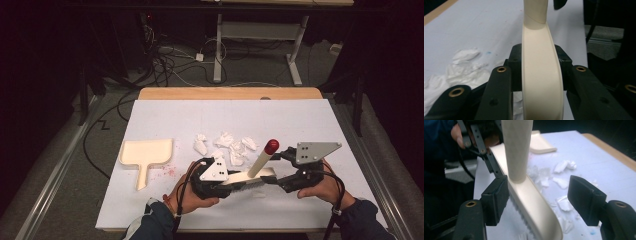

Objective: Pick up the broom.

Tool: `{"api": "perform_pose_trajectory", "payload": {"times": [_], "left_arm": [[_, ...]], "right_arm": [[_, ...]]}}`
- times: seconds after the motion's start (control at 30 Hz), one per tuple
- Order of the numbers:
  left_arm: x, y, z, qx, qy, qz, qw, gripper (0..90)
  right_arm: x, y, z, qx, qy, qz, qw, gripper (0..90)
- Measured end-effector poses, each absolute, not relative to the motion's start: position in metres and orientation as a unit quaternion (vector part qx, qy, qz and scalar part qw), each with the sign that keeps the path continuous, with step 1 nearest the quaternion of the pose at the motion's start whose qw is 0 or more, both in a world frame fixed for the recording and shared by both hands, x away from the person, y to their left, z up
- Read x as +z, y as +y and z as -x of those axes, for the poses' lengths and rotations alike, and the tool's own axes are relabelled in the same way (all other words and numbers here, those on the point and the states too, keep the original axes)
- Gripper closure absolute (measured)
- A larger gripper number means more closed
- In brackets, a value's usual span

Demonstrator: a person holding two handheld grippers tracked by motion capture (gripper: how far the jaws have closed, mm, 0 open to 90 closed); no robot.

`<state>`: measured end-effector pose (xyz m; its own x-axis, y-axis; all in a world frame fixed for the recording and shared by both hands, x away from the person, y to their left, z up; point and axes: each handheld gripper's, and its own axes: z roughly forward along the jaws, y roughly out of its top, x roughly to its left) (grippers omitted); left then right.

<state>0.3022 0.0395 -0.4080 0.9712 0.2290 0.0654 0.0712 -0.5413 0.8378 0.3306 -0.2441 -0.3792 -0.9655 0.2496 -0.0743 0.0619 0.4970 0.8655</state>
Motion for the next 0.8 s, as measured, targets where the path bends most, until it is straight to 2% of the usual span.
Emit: {"api": "perform_pose_trajectory", "payload": {"times": [0.07,0.17,0.2,0.23,0.27,0.3,0.33,0.37,0.4,0.53,0.6,0.73,0.8], "left_arm": [[-0.408,0.039,-0.301,0.075,0.079,-0.874,0.474,64.9],[-0.408,0.039,-0.301,0.069,0.073,-0.873,0.477,64.9],[-0.408,0.039,-0.301,0.061,0.071,-0.871,0.483,64.9],[-0.408,0.039,-0.301,0.061,0.071,-0.871,0.483,64.9],[-0.409,0.040,-0.302,0.056,0.070,-0.869,0.486,64.8],[-0.409,0.040,-0.302,0.056,0.070,-0.869,0.486,64.8],[-0.410,0.039,-0.302,0.051,0.065,-0.870,0.487,64.8],[-0.410,0.039,-0.302,0.051,0.065,-0.870,0.487,64.8],[-0.412,0.037,-0.302,0.045,0.061,-0.872,0.483,64.8],[-0.415,0.035,-0.304,0.038,0.059,-0.874,0.480,64.4],[-0.416,0.037,-0.306,0.033,0.061,-0.872,0.485,60.1],[-0.413,0.039,-0.305,0.053,0.075,-0.863,0.497,55.5],[-0.410,0.043,-0.305,0.059,0.088,-0.856,0.506,46.1]], "right_arm": [[-0.384,-0.239,-0.331,0.483,0.869,-0.076,0.079,34.0],[-0.388,-0.235,-0.330,0.471,0.876,-0.061,0.081,35.7],[-0.395,-0.231,-0.330,0.459,0.885,-0.045,0.057,36.8],[-0.395,-0.231,-0.330,0.459,0.885,-0.045,0.057,36.8],[-0.400,-0.226,-0.329,0.445,0.893,-0.034,0.053,42.2],[-0.400,-0.226,-0.329,0.445,0.893,-0.034,0.053,42.2],[-0.404,-0.223,-0.329,0.445,0.894,-0.024,0.045,48.6],[-0.404,-0.223,-0.329,0.445,0.894,-0.024,0.045,48.6],[-0.406,-0.221,-0.328,0.447,0.894,-0.014,0.036,57.0],[-0.411,-0.218,-0.328,0.435,0.900,-0.005,0.032,61.4],[-0.414,-0.218,-0.328,0.433,0.901,0.009,0.026,67.2],[-0.412,-0.216,-0.326,0.429,0.903,0.007,0.036,68.0],[-0.411,-0.217,-0.326,0.429,0.902,0.000,0.046,68.0]]}}
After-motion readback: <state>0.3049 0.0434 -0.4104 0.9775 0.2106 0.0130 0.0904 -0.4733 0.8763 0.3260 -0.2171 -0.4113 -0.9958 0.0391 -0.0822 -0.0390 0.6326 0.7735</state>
